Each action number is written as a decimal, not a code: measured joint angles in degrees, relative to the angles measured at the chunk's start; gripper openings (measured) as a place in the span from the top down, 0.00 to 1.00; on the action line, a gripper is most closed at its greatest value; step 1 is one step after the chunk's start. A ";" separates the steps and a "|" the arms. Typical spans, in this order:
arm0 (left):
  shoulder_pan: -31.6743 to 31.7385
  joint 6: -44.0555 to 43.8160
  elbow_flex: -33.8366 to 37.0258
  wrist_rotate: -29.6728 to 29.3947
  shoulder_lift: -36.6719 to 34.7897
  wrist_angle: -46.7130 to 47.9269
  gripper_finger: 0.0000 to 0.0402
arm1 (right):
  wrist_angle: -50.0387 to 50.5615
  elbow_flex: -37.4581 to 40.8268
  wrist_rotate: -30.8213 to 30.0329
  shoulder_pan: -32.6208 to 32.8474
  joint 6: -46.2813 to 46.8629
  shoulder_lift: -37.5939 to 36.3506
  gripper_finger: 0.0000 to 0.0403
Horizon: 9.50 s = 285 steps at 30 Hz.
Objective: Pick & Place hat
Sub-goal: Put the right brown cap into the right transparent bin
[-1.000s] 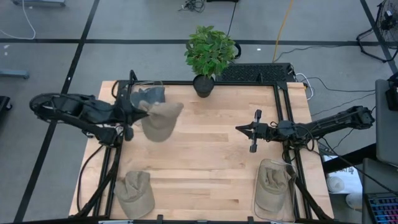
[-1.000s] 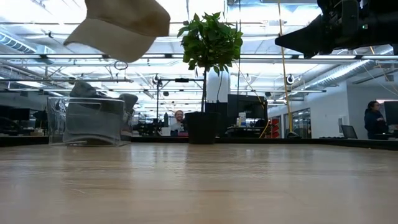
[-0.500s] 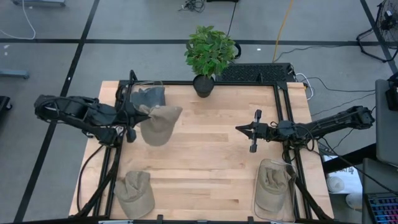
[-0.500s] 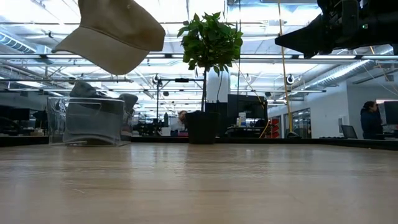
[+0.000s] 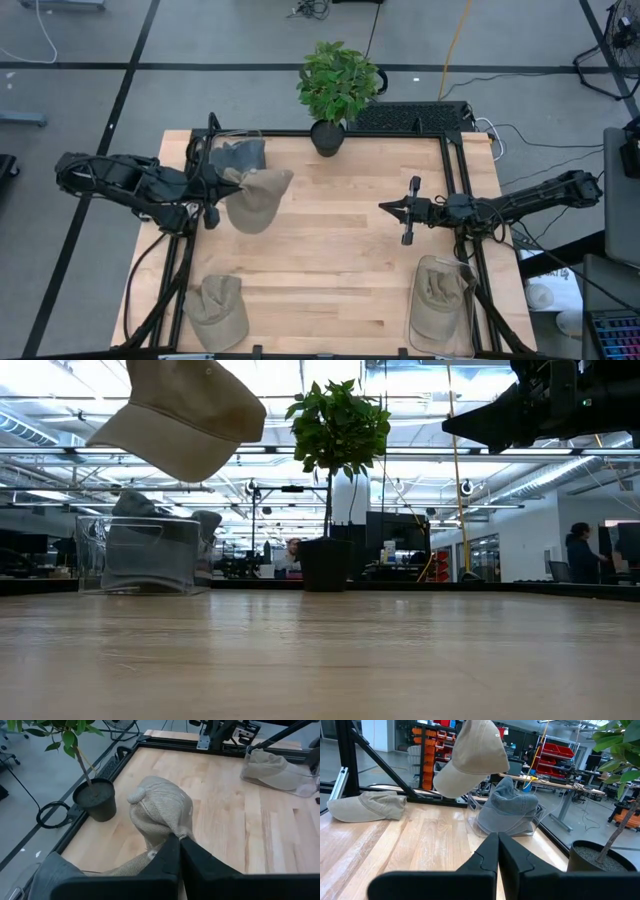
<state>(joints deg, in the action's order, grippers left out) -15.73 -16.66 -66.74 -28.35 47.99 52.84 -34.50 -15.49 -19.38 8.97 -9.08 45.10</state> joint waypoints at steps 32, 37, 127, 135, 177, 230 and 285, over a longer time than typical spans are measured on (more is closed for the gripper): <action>0.00 -0.01 0.00 1.52 0.00 0.02 0.99 | 0.00 -0.04 0.00 0.00 0.02 0.00 1.00; 0.00 -0.01 0.00 1.54 0.15 -1.06 0.99 | 0.00 -0.04 0.00 0.00 0.02 0.01 1.00; -0.87 64.21 -0.04 9.67 32.39 -39.60 0.99 | 33.04 -49.59 55.53 -10.84 38.50 36.99 0.37; 0.29 63.14 -0.04 9.69 32.39 -39.41 0.99 | 29.22 -49.59 58.28 -10.78 39.56 38.50 0.38; 3.96 22.73 0.01 -3.12 29.80 -40.63 0.92 | 57.63 -49.55 29.92 -7.54 26.28 19.81 0.98; 14.10 22.40 -0.07 -1.61 23.45 -33.86 0.92 | 94.23 -67.73 17.95 52.20 70.51 22.88 0.98; 14.10 22.42 -0.04 -1.59 23.47 -33.83 0.92 | 107.63 -64.62 13.33 55.58 69.83 30.16 0.98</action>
<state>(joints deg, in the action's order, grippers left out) -1.63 5.76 -66.78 -29.93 71.46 19.00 73.13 -80.10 -6.04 64.55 60.75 75.26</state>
